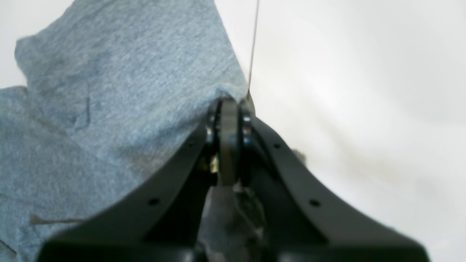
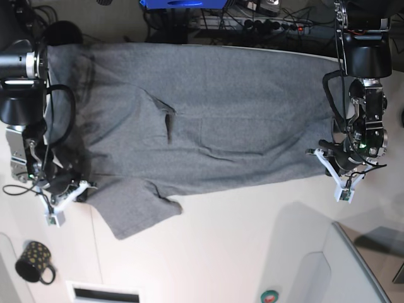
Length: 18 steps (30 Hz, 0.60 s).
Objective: Layout the t-shirt on the table in an organized manner, then fold the t-shirt properly
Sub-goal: 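Slide the right gripper along the shirt edge toward the hem and grasp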
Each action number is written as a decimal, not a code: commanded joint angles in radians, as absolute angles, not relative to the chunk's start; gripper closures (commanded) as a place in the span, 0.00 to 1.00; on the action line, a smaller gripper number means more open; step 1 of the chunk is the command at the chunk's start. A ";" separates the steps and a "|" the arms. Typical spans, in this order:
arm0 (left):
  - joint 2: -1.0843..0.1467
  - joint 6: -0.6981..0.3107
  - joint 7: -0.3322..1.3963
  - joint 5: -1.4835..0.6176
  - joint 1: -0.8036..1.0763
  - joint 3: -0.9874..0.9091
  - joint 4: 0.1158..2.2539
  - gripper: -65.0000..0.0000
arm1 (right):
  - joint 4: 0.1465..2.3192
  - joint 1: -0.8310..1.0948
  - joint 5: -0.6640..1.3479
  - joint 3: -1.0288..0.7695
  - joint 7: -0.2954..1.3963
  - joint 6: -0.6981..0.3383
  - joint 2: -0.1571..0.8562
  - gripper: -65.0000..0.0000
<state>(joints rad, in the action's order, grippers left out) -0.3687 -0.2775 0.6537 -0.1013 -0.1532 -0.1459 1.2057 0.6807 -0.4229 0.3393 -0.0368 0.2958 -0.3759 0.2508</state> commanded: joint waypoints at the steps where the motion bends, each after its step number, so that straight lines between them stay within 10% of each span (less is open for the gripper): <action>1: -0.386 -0.272 0.636 -0.099 -0.191 -0.150 1.219 1.00 | 0.704 -0.452 0.349 -0.039 0.277 -0.381 0.266 1.00; 18: -0.383 -0.272 0.601 -0.101 -0.289 -0.151 1.214 1.00 | 0.704 -0.435 0.349 -0.039 0.271 -0.387 0.266 1.00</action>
<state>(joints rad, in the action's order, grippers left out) -0.3683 -0.2775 0.6296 -0.0978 -0.2630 -0.1436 1.1915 0.6846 -0.4061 0.3393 -0.0368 0.2966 -0.3775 0.2516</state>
